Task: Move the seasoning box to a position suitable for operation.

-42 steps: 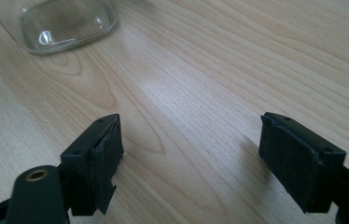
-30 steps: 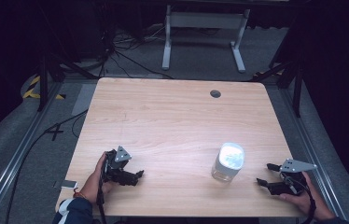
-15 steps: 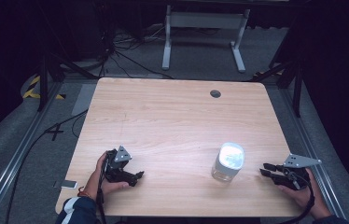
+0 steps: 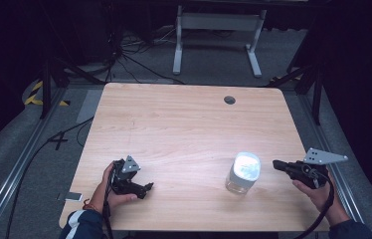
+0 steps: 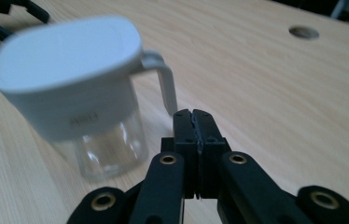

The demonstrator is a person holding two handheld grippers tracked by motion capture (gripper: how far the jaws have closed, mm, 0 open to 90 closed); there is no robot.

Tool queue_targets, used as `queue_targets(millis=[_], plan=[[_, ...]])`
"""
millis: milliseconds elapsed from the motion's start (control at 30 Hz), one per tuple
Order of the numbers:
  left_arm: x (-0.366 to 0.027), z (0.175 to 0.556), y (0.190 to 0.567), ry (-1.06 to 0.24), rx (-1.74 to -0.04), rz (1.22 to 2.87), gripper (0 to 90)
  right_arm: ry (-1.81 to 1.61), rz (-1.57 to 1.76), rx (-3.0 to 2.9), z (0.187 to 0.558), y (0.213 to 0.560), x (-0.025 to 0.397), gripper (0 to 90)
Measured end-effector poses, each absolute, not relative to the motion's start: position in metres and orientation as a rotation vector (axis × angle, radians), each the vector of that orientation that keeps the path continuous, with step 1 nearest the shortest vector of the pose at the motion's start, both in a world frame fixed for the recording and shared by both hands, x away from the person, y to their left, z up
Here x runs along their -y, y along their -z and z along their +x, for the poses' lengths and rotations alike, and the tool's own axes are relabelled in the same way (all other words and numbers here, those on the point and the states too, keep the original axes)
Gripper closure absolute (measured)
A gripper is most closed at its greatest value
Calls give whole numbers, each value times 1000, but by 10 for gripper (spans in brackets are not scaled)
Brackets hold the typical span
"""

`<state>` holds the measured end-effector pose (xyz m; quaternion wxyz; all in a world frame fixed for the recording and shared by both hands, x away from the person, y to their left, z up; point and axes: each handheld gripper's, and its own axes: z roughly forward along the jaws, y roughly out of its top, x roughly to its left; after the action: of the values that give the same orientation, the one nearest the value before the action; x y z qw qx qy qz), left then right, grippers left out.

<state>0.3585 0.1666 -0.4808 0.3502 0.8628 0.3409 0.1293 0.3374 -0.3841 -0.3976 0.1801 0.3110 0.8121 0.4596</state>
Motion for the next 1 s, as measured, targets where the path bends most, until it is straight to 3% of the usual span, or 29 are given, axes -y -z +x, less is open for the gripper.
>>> queue_targets(millis=[367, 567, 1000], plan=[[-167, 359, 481, -335, -885, 2234, 22, -1409, 665, -2308, 357, 354, 330, 899], [-166, 358, 481, -333, -892, 2229, 22, -1343, 628, -2378, 361, 357, 311, 900], [-168, 357, 479, -348, -901, 2228, 57, -1295, 666, -2399, 367, 368, 314, 900]])
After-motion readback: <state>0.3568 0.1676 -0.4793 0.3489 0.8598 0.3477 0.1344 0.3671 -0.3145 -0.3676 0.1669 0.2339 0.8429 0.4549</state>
